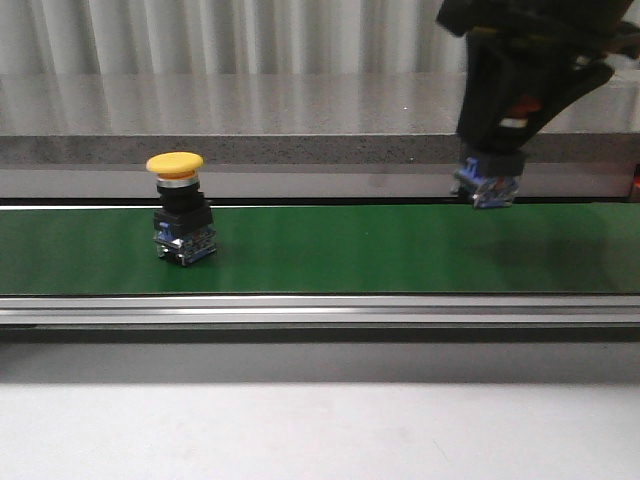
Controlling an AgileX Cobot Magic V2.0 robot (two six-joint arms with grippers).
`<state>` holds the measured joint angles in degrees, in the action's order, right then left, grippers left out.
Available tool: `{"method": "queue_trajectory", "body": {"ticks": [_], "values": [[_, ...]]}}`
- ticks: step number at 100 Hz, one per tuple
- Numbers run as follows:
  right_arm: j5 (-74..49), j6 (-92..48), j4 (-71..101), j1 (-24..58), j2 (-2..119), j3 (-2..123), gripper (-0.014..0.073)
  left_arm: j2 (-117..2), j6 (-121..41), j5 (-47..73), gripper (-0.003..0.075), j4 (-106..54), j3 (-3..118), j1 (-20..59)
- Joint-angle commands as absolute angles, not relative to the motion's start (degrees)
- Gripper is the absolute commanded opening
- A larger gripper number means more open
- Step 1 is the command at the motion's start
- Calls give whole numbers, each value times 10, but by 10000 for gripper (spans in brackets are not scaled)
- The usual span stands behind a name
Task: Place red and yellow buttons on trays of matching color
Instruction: 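Lower the right gripper onto the arriving red button and grasp it, then carry the red button into the red tray and open the right gripper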
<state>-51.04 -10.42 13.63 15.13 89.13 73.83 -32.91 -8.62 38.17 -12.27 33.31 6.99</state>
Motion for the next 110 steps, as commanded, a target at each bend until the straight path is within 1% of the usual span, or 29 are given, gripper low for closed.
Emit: {"method": "queue_trajectory", "body": {"ticks": [1, 17, 46, 60, 79, 110], "values": [[-494, -102, 142, 110, 842, 756, 164, -329, -86, 348, -20, -134, 350, 75], [-499, -101, 142, 11, 815, 756, 164, -329, -86, 348, -20, -134, 350, 75], [-506, -65, 142, -179, 820, 756, 164, -329, -86, 348, -20, -134, 350, 75], [-498, -26, 142, -244, 842, 756, 164, -329, -86, 348, -20, -134, 350, 75], [-471, -14, 142, -280, 891, 756, 164, -329, -86, 348, -20, -134, 350, 75], [-387, -7, 142, -287, 953, 756, 164, -329, -86, 348, -20, -134, 350, 75]]}}
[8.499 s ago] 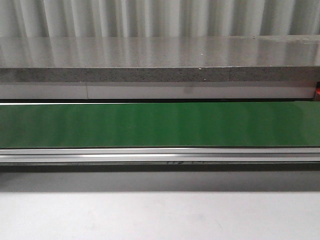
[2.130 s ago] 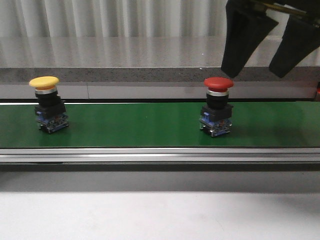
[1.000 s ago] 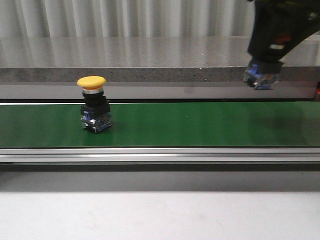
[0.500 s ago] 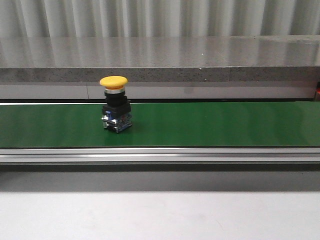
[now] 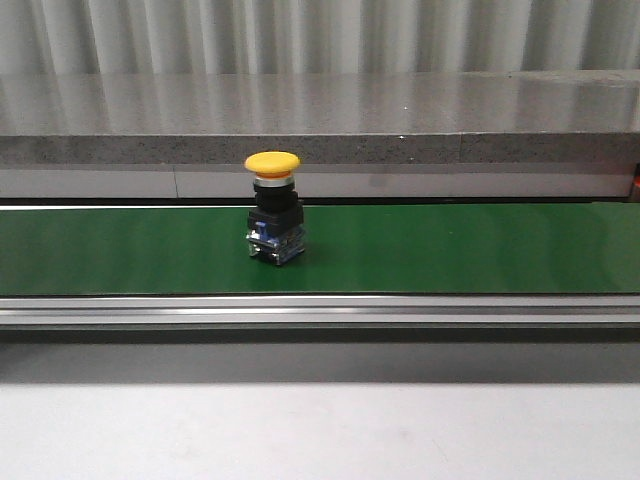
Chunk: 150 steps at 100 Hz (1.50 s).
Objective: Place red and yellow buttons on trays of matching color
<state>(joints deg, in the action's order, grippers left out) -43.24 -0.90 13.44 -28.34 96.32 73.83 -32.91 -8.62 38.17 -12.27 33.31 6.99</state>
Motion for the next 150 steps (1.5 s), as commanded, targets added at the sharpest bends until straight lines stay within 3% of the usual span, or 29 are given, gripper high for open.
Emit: {"method": "queue_trajectory", "body": {"ticks": [1, 68, 75, 92, 99, 150], "values": [[-386, -7, 142, -287, 957, 756, 164, -329, -86, 348, -20, -134, 350, 75], [-310, -7, 155, -285, 1051, 756, 171, -329, -86, 349, -20, -134, 350, 75], [-308, -7, 155, -285, 1051, 756, 219, -329, -86, 350, -20, -134, 350, 75], [-307, -7, 155, -285, 1051, 756, 492, -329, -86, 350, -20, -134, 350, 75], [-306, -7, 155, -285, 1051, 756, 546, -329, -86, 350, -20, -134, 350, 75], [-308, -22, 155, -277, 914, 728, 540, -329, -86, 350, -20, -134, 350, 75]]}}
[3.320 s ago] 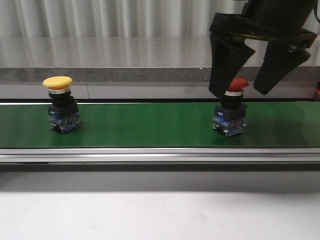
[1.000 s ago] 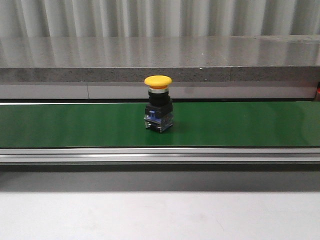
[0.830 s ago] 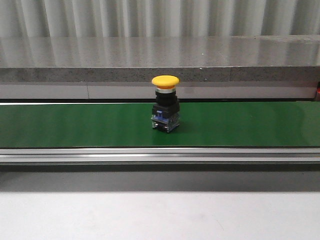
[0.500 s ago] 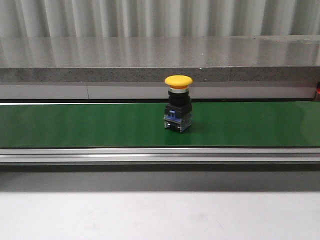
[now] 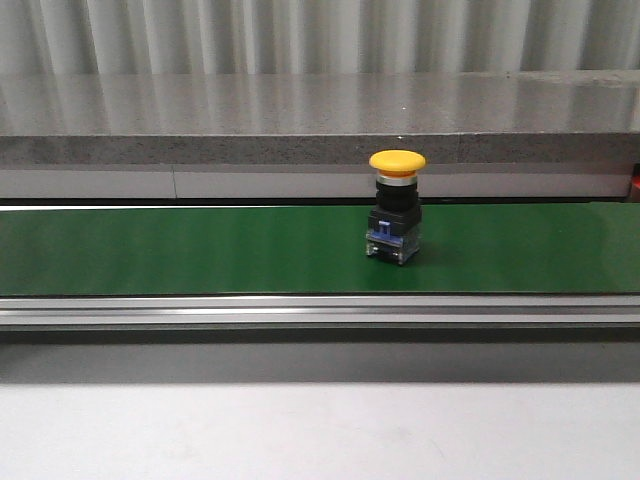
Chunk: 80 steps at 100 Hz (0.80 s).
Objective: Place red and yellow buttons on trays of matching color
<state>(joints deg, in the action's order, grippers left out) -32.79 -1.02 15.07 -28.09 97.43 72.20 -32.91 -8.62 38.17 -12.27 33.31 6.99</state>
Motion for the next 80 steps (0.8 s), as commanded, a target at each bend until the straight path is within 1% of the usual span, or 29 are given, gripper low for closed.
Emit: {"method": "queue_trajectory", "body": {"ticks": [1, 19, 40, 61, 80], "values": [[-308, -23, 155, -276, 908, 727, 540, -329, -86, 350, -20, -134, 350, 75], [-331, -26, 155, -261, 830, 704, 540, -329, -86, 350, -20, -134, 350, 75], [-366, -40, 155, -221, 761, 673, 540, -329, -86, 350, -20, -134, 350, 75], [-418, -44, 155, -157, 722, 668, 540, -329, -86, 350, -20, -134, 350, 75], [-460, -57, 155, -84, 713, 667, 540, -329, -86, 350, -20, -134, 350, 75]]}}
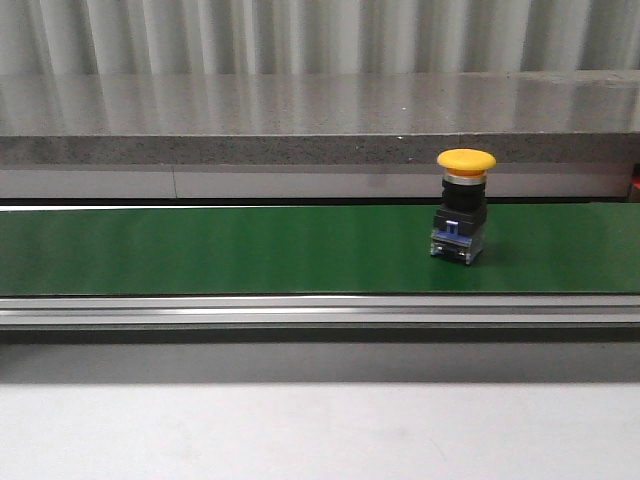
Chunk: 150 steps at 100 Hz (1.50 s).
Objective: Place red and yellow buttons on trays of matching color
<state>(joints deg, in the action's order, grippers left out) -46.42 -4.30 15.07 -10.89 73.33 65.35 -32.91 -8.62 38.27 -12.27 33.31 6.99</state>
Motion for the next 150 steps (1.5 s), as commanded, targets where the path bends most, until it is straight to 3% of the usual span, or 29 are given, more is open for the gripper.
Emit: {"method": "queue_trajectory", "body": {"ticks": [1, 47, 74, 124, 132, 150], "values": [[-462, -58, 155, -81, 713, 667, 540, -329, -86, 350, -20, -134, 350, 75], [-548, -90, 157, 25, 716, 667, 566, -329, -86, 350, -20, -134, 350, 75], [-579, -125, 191, 36, 754, 667, 566, -329, -86, 350, -20, -134, 350, 75], [-492, -147, 192, 36, 869, 667, 557, -329, -86, 350, -20, -134, 350, 75], [-481, -147, 192, 36, 881, 667, 499, -329, -86, 350, -20, -134, 350, 75], [-467, -147, 192, 36, 888, 667, 231, -329, -86, 350, -20, -134, 350, 75]]}}
